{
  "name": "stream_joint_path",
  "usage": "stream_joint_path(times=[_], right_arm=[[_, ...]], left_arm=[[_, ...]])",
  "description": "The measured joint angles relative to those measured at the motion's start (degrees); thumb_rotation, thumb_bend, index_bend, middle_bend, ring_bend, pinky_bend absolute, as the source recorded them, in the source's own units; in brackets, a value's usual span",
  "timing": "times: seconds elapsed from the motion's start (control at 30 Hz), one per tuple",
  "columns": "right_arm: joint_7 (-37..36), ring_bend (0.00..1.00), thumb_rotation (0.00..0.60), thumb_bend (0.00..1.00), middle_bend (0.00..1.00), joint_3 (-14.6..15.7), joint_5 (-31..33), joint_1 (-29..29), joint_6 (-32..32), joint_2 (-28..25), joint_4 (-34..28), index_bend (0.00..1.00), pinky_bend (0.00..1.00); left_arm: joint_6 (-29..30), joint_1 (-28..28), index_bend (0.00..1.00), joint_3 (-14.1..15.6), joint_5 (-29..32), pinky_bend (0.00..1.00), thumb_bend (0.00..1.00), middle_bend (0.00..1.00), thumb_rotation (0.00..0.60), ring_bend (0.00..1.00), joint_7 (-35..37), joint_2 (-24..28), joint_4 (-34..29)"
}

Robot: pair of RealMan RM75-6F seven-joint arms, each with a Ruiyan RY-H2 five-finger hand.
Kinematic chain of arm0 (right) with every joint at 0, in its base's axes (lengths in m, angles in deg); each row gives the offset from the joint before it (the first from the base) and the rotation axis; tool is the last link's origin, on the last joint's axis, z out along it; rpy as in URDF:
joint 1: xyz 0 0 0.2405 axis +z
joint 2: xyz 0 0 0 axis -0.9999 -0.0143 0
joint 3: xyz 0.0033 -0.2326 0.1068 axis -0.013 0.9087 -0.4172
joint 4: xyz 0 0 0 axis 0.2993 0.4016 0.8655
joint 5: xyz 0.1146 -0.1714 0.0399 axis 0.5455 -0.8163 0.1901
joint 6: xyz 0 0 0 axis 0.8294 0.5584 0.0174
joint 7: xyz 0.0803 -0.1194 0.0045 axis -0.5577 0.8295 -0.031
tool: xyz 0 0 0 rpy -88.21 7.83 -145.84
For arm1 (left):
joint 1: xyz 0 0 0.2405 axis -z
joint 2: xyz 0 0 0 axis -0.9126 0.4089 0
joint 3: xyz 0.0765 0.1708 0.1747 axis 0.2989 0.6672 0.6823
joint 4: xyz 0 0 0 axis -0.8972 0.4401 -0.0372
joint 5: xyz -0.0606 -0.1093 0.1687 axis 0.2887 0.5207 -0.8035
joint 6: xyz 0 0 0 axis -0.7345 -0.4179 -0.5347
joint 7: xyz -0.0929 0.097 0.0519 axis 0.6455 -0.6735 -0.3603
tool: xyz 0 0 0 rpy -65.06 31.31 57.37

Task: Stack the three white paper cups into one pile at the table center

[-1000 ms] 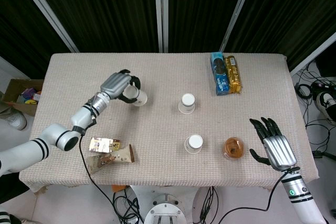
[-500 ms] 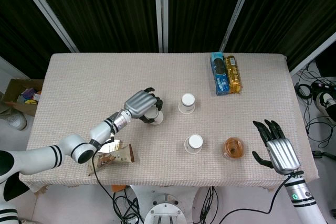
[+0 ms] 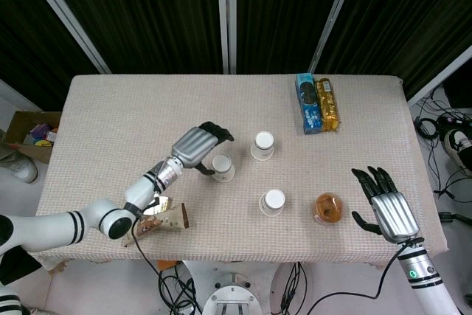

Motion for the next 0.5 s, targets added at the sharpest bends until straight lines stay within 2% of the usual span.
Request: stream_joint_path(times=[0.1, 0.23, 0.33, 0.5], right_arm=[[-0.4, 0.0, 0.6, 0.23, 0.14, -0.8, 0.6, 1.5, -2.2, -0.2, -0.3, 0.0, 0.0], [-0.3, 0.0, 0.6, 0.23, 0.14, -3.0, 2.6, 5.3, -7.2, -0.4, -0.8, 0.0, 0.0], [0.5, 0.0, 0.6, 0.23, 0.14, -5.6, 5.5, 9.5, -12.6, -0.2, -1.0, 0.0, 0.0], [4.1, 0.0, 0.6, 0.23, 0.14, -11.1, 14.3, 18.9, -23.5, 1.6, 0.0, 0.0, 0.0]], left_arm=[[5.0, -3.6, 0.21, 0.6, -0.6, 0.14, 0.12, 0.17, 0.6, 0.14, 0.1, 3.4, -2.4], [12.5, -9.9, 0.21, 3.1, -2.2, 0.14, 0.12, 0.17, 0.6, 0.14, -1.2, 7.9, -5.4], [17.3, -14.5, 0.21, 5.6, -3.6, 0.14, 0.12, 0.17, 0.6, 0.14, -2.0, 10.2, -7.1], [23.7, -20.8, 0.22, 9.1, -7.0, 0.13, 0.12, 0.18, 0.6, 0.14, -2.6, 11.9, -8.7]])
